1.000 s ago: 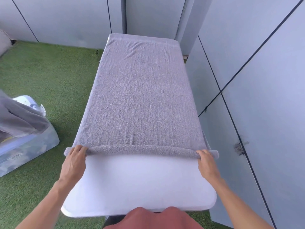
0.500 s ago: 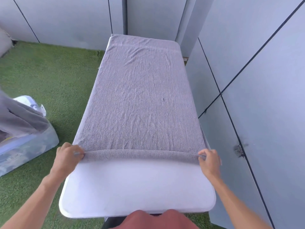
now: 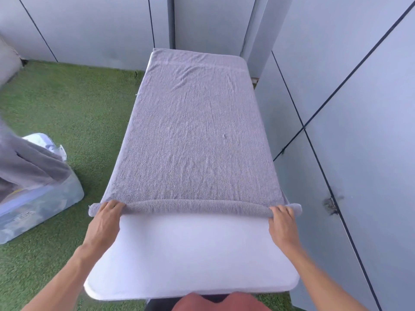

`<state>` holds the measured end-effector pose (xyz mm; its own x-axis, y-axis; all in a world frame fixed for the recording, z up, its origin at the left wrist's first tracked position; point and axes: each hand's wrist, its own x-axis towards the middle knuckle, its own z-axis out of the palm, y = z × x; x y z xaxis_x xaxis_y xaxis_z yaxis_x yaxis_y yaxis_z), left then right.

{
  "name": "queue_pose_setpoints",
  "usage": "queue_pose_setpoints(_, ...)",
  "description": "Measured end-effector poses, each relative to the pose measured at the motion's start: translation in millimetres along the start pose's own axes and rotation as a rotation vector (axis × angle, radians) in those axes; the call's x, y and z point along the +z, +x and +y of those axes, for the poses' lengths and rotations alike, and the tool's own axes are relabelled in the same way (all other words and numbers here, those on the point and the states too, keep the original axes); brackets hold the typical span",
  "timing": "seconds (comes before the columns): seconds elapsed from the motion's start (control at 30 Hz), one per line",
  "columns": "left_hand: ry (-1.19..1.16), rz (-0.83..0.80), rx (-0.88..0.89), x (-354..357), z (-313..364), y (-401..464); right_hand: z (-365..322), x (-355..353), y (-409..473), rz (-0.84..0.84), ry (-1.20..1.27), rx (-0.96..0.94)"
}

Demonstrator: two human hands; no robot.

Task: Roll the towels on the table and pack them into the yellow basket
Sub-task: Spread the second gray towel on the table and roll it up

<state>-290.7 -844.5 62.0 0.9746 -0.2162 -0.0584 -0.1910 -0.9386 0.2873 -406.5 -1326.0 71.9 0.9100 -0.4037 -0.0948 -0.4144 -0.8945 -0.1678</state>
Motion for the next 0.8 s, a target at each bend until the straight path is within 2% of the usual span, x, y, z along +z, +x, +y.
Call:
queue_pose_setpoints(0.07,0.015,-0.089,-0.013,-7,-2,5,5,-2,-5,-0.066,-0.03,-0.009)
queue_pose_setpoints(0.17,0.056,-0.418,-0.018,-22,-9,15,20,-11,-15,-0.235,-0.034,-0.026)
queue_pose_setpoints(0.23,-0.021,-0.517,-0.074,-28,-12,23,28,-18,-12,-0.294,0.064,-0.01)
queue_pose_setpoints(0.33,-0.259,-0.349,-0.214,-31,-9,31,25,-28,2,-0.248,0.396,0.175)
queue_pose_setpoints(0.4,-0.17,-0.151,-0.217,-29,-3,28,18,-27,7,-0.076,0.522,0.231)
queue_pose_setpoints(0.47,-0.014,0.001,-0.146,-21,6,15,11,-19,1,0.085,0.434,0.215)
queue_pose_setpoints(0.6,0.062,0.192,0.018,3,20,-24,3,0,-34,0.26,-0.084,0.0)
queue_pose_setpoints(0.7,0.094,0.183,0.105,19,22,-38,3,10,-50,0.199,-0.097,-0.084)
queue_pose_setpoints(0.8,0.058,0.13,0.069,22,17,-20,0,12,-25,0.178,-0.057,-0.087)
